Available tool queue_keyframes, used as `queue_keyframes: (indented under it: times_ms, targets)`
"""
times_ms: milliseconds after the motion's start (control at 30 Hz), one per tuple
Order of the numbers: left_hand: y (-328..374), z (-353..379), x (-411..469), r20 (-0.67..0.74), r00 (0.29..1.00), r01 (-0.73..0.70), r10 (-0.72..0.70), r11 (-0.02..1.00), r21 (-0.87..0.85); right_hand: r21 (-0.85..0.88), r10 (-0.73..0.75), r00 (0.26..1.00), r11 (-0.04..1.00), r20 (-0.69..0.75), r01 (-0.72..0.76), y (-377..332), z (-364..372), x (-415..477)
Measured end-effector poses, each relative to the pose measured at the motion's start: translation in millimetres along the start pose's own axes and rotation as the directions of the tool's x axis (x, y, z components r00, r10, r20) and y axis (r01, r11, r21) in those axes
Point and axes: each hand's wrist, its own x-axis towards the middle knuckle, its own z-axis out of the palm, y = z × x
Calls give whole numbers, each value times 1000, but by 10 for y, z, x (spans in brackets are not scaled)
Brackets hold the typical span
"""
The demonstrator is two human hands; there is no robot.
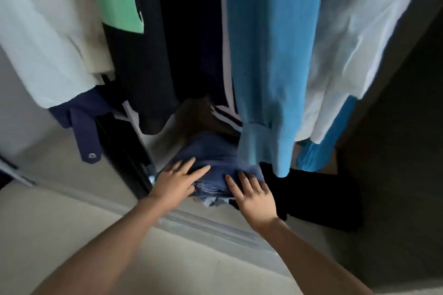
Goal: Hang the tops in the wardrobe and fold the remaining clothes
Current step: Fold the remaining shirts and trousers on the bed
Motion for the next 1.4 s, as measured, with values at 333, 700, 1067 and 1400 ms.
queue_keyframes:
  times_ms: [333, 700, 1067, 1400]
  targets:
    - [-205, 2327, -90, 445, 818, 326, -363, 932, 162, 81, 45, 841, 991, 538, -105, -189, 2058, 492]
    - [80, 395, -482, 432, 840, 375, -329, 927, -22, 115, -9, 819, 991, 573, -70, -353, -85, 229]
    - [103, -1935, -1579, 337, 827, 513, -451, 850, -120, 124, -260, 784, 965, 563, 230, -779, -2852, -68]
    - [-1594, -3960, -1427, -124, 847, 508, -516, 856, -94, -216, -470, 855, 831, 218, 512, -1408, -4987, 1160]
